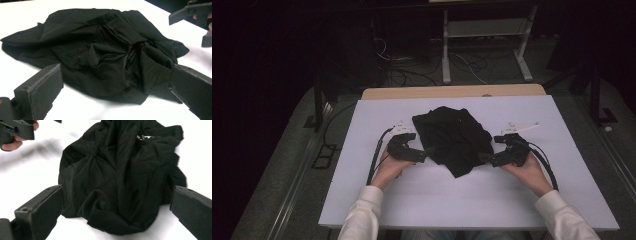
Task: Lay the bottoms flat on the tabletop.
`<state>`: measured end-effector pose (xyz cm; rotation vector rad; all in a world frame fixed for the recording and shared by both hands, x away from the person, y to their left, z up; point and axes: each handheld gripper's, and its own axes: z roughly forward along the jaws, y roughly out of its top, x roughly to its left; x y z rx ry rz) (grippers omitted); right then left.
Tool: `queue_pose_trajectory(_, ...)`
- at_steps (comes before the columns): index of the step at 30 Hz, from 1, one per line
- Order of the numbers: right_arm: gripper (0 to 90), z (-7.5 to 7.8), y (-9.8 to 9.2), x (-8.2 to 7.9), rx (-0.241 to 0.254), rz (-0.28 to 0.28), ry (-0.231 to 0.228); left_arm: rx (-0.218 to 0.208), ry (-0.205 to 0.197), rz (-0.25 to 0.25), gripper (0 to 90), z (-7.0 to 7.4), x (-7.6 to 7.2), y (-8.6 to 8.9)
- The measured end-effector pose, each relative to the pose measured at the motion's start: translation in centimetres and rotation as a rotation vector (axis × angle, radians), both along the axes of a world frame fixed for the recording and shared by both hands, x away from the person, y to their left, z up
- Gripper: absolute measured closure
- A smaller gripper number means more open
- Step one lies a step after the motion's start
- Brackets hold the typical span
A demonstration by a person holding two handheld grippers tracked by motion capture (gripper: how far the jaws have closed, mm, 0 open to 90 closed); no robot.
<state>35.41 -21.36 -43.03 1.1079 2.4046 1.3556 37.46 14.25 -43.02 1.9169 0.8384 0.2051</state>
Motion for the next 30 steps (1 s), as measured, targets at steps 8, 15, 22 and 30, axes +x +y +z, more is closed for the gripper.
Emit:
queue_pose_trajectory(8, 0.0, -0.8, 1.3, 0.2, -0.003, 0.017, 0.019, 0.004, 0.033, -0.018, 0.0, -1.0, 0.7, -1.1)
queue_pose_trajectory(15, 8.6, -1.2, 2.3, 0.0, 0.004, 0.062, 0.045, 0.026, 0.063, -0.032, 0.0, -1.8, 1.1, -2.0)
queue_pose_trajectory(22, 17.3, -1.6, 3.4, 0.1, -0.006, 0.108, 0.046, 0.011, 0.08, -0.034, 12.0, -2.4, 1.4, -2.2)
queue_pose_trajectory(30, 27.7, -1.7, 4.8, 0.6, -0.038, 0.134, 0.025, 0.116, 0.074, -0.074, 26.0, -3.1, 1.5, -3.8)
